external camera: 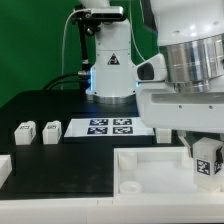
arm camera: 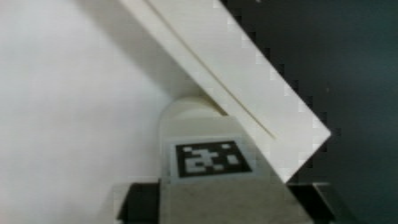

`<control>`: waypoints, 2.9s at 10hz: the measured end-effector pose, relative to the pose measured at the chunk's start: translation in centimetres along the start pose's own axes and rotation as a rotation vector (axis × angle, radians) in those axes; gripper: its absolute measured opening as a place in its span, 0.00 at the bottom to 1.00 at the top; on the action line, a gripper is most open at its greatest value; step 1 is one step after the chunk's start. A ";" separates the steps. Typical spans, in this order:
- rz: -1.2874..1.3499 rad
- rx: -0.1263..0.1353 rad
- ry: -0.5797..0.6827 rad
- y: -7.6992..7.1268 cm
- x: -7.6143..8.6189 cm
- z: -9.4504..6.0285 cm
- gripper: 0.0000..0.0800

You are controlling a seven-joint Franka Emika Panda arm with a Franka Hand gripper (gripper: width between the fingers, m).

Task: Assemble one leg

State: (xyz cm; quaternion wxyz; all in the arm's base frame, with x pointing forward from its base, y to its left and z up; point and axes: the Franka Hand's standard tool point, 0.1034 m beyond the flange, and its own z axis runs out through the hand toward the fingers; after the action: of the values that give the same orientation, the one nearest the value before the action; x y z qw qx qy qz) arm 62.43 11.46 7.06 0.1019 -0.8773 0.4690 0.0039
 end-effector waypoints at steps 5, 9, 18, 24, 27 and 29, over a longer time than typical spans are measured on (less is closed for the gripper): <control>0.453 0.020 -0.070 -0.2 -0.5 0.2 0.37; 0.042 0.005 -0.065 -0.4 -0.3 -0.3 0.63; -0.847 -0.034 -0.022 -0.5 0.4 -0.4 0.65; -0.185 -0.038 -0.011 -0.2 0.7 -0.4 0.38; 0.440 -0.004 -0.068 0.0 0.6 -0.3 0.38; 0.665 0.013 -0.102 0.0 0.6 -0.3 0.38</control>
Offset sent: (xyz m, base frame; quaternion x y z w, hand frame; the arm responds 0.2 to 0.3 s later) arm 0.0050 -0.0002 0.0040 0.0205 -0.0097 0.1275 0.9916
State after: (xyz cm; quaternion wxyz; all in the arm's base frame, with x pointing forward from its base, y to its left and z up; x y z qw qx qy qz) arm 62.74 10.90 7.27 0.1239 -0.6743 0.7238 0.0778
